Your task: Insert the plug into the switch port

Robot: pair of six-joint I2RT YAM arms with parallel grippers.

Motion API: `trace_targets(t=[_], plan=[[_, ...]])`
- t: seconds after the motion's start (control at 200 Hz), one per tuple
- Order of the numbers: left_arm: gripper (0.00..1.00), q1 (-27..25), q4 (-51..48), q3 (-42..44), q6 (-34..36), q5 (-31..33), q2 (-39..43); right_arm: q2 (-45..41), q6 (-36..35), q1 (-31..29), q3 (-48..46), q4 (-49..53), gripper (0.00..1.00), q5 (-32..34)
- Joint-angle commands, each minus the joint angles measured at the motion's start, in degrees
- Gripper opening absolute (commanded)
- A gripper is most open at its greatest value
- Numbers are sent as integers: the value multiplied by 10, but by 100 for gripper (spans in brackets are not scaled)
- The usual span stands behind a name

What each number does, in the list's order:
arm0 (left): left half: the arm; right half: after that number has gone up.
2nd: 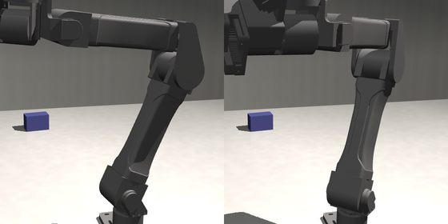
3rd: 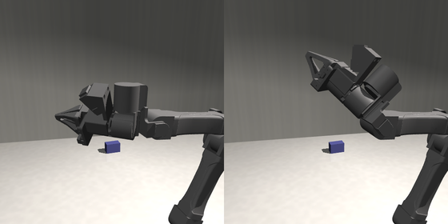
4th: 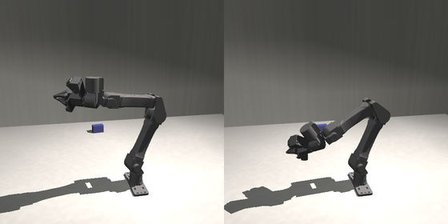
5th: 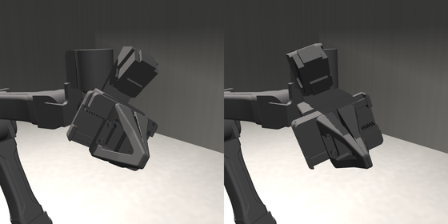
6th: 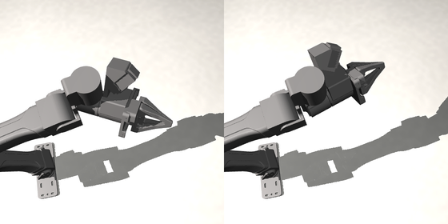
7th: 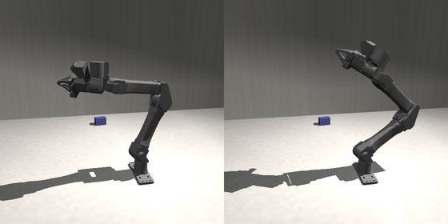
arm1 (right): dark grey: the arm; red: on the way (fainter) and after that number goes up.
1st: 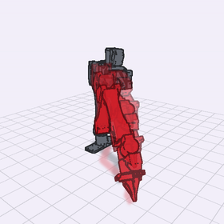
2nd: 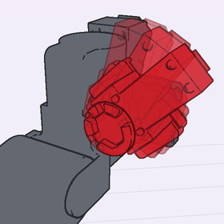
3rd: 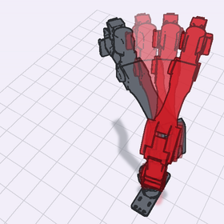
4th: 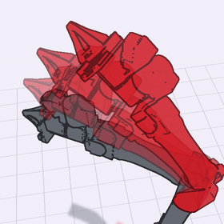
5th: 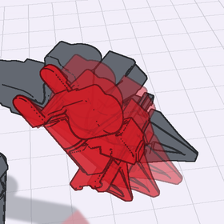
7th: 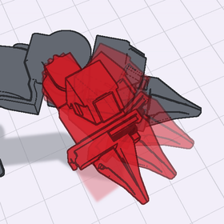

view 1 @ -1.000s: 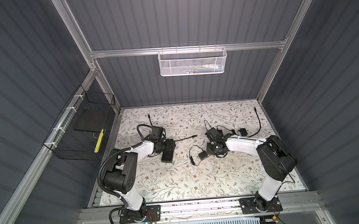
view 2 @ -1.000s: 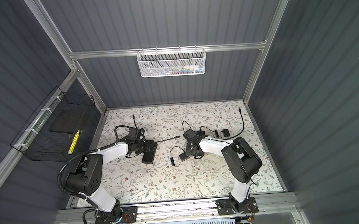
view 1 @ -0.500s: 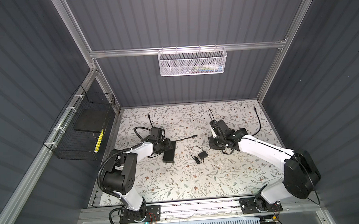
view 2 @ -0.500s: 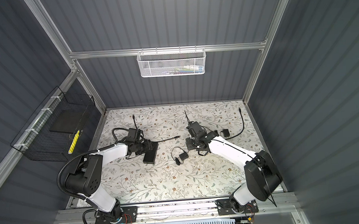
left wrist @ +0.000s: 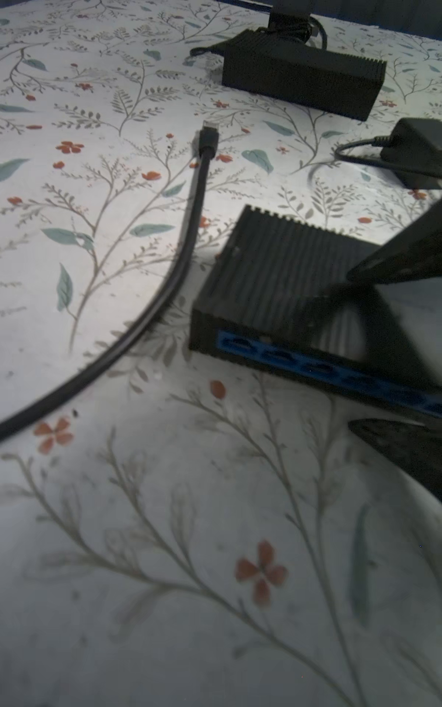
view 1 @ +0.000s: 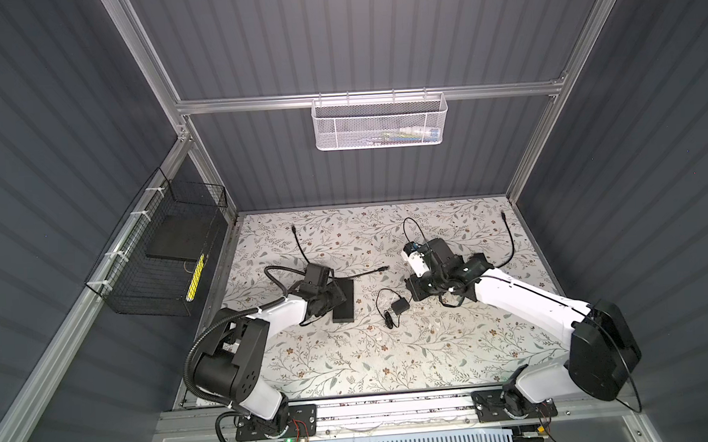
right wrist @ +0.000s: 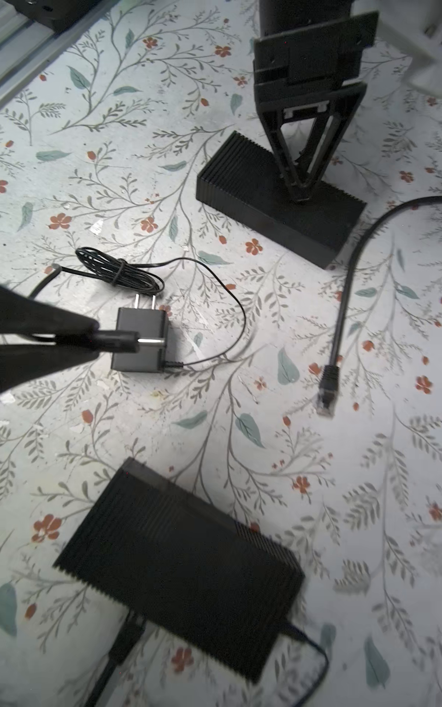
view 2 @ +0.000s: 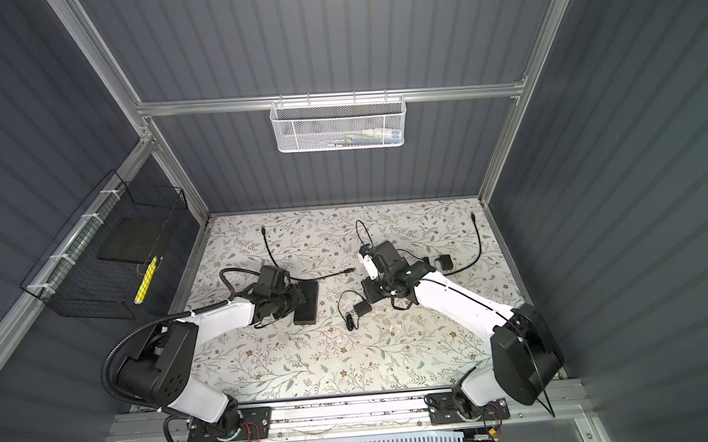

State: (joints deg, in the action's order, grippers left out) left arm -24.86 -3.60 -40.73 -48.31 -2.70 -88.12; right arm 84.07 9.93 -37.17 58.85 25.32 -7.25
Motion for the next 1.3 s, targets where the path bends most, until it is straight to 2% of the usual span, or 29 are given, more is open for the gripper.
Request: trace_targets(t=[0.0,0.15,0.28,0.39,0.565,0.845,0.961,1.256,1.296], plan=[[62,-2,-81,-2,-9,47,35,23,-26,-23,17,24,0,-42],[68,7,-144,-109,106,65,36,52,-5,-63,32,-13,0,-87],[70,26,-161,-208,206,0,-42,97,10,-116,54,-53,0,-114],[70,37,-157,-260,249,-49,-116,147,17,-152,75,-82,0,-151],[69,55,-147,-295,270,-100,-194,205,41,-179,97,-114,0,-165],[69,64,-113,-301,270,-157,-244,246,72,-179,86,-155,0,-163],[69,64,-107,-302,270,-183,-253,267,83,-177,92,-151,0,-145],[68,65,-106,-283,277,-189,-245,284,120,-159,86,-163,0,-125],[68,66,-105,-278,278,-190,-242,281,127,-154,81,-167,0,-101]])
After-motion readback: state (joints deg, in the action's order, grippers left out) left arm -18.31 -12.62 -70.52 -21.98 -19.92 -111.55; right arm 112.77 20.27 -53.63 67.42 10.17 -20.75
